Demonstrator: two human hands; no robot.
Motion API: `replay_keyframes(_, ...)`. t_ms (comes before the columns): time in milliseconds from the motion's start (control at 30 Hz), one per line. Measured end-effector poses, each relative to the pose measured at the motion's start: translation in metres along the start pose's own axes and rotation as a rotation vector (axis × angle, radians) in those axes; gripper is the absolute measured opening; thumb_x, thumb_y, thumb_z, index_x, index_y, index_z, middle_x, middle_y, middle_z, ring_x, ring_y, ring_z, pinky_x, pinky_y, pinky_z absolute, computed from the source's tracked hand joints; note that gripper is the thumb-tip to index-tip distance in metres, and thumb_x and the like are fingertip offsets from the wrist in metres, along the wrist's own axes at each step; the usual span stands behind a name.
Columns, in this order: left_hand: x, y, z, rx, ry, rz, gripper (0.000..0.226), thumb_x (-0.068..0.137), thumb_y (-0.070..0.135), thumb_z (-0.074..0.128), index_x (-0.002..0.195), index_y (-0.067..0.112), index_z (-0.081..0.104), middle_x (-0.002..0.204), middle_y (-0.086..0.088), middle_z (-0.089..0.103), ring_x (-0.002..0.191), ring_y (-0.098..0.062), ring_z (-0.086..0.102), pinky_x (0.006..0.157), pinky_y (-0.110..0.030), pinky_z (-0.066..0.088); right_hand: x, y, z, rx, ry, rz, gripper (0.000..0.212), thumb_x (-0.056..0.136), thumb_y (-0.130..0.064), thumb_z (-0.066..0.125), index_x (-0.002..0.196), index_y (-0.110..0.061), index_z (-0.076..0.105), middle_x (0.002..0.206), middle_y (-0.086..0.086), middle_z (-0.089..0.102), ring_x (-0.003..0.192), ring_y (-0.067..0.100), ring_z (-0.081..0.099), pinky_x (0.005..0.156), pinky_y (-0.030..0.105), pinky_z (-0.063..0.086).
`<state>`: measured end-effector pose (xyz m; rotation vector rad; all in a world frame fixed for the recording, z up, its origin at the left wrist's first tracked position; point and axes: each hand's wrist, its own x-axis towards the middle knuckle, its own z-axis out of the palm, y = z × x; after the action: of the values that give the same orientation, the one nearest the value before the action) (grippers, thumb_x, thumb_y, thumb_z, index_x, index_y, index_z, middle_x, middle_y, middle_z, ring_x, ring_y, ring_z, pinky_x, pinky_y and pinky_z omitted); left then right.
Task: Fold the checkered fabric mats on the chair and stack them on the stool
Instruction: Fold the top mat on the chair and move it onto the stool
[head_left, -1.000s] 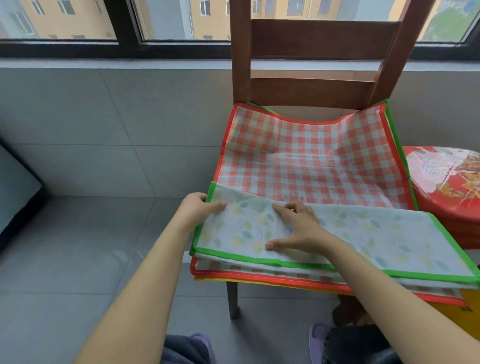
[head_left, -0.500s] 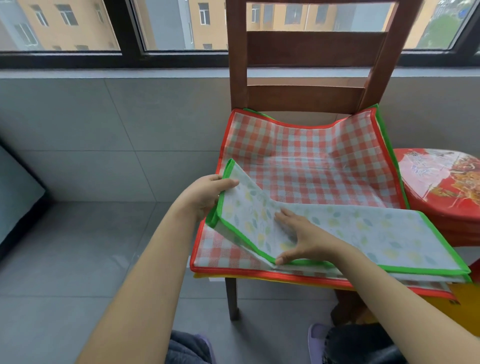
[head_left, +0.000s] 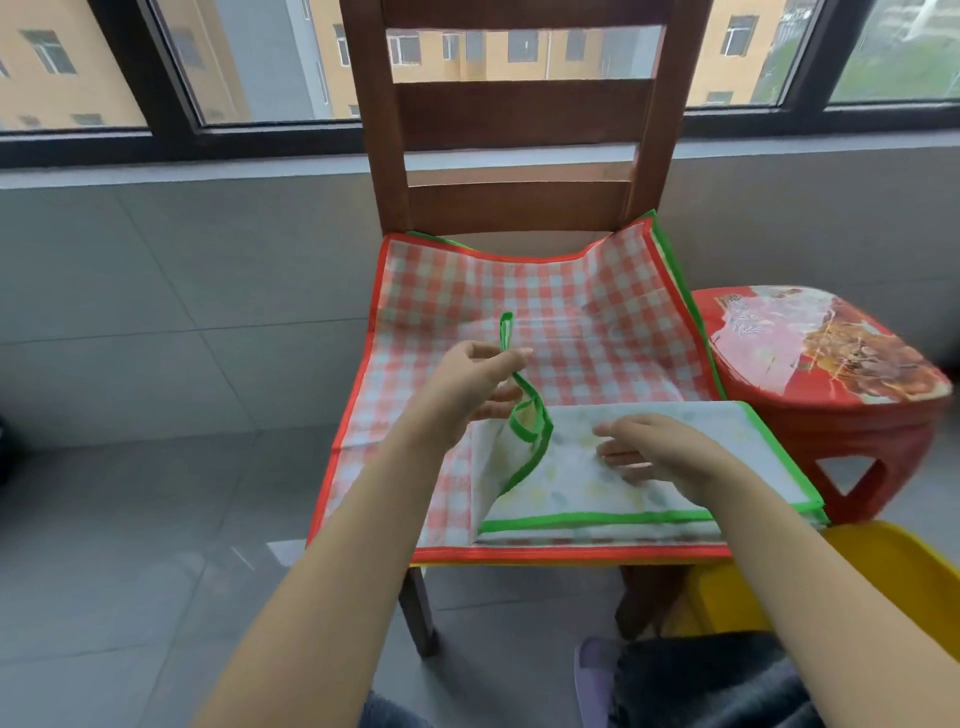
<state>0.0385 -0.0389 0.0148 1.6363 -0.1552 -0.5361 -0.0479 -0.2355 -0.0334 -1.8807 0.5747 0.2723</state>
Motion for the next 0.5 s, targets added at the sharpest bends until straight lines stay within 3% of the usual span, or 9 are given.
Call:
replay_keyframes(133,0.008,-0.019,0.040,-0.024,-0.027,-0.051,0.054,0.084,0.023,0.070,0.124,0.002,0.042,0.096,-0.014,0.063,0.070,-0.016,0.065,0.054,-0.021,0.055,-0.001,0.002,-0.009,0.141,-0.028,0.030,0.031,0.095,-0.038,0.046,0.105,-0.016,0.065,0.110,0.010,0.066,0.100,0.023,0.063,0.094,0.040,0.050)
replay_keyframes(200,0.012,-0.031,0.058,-0.002,-0.025,-0.067,0.057,0.083,0.021,0.071,0.127,0.003,0.040,0.104,-0.018,0.062,0.075,-0.019,0.066,0.056,-0.024,0.058,-0.003,0.003,-0.012,0.151,-0.005,0.044,0.037,0.097,-0.042,0.040,0.102,-0.016,0.067,0.104,0.009,0.069,0.097,0.023,0.064,0.090,0.038,0.051)
replay_keyframes(300,0.017,-0.051,0.077,0.062,-0.031,-0.084,0.063,0.083,0.024,0.071,0.132,0.006,0.037,0.107,-0.012,0.056,0.078,-0.016,0.066,0.058,-0.023,0.058,-0.009,0.005,-0.016,0.115,-0.032,0.058,0.050,0.093,-0.054,0.038,0.102,-0.015,0.067,0.088,0.005,0.069,0.089,0.022,0.064,0.086,0.035,0.048)
replay_keyframes(367,0.018,-0.059,0.082,0.119,-0.065,-0.123,0.066,0.085,0.031,0.068,0.136,0.010,0.032,0.112,-0.008,0.051,0.076,-0.014,0.066,0.057,-0.022,0.056,-0.013,0.007,-0.015,-0.038,-0.069,0.042,0.061,0.085,-0.064,0.045,0.109,-0.011,0.064,0.084,0.003,0.064,0.083,0.020,0.059,0.082,0.031,0.045)
replay_keyframes(433,0.022,-0.062,0.082,0.180,-0.076,-0.165,0.061,0.090,0.034,0.059,0.139,0.011,0.031,0.120,-0.012,0.054,0.072,-0.015,0.067,0.056,-0.021,0.053,-0.014,0.011,-0.008,-0.289,-0.057,0.002,0.062,0.081,-0.057,0.058,0.118,-0.008,0.054,0.101,0.005,0.060,0.088,0.018,0.055,0.077,0.028,0.042)
replay_keyframes(500,0.027,-0.063,0.078,0.279,-0.040,-0.089,0.046,0.095,0.027,0.051,0.135,0.008,0.041,0.109,-0.013,0.064,0.070,-0.016,0.066,0.057,-0.021,0.052,-0.010,0.017,0.001,-0.383,0.020,-0.037,0.064,0.080,-0.040,0.068,0.130,-0.010,0.044,0.116,0.004,0.057,0.099,0.018,0.056,0.076,0.027,0.042)
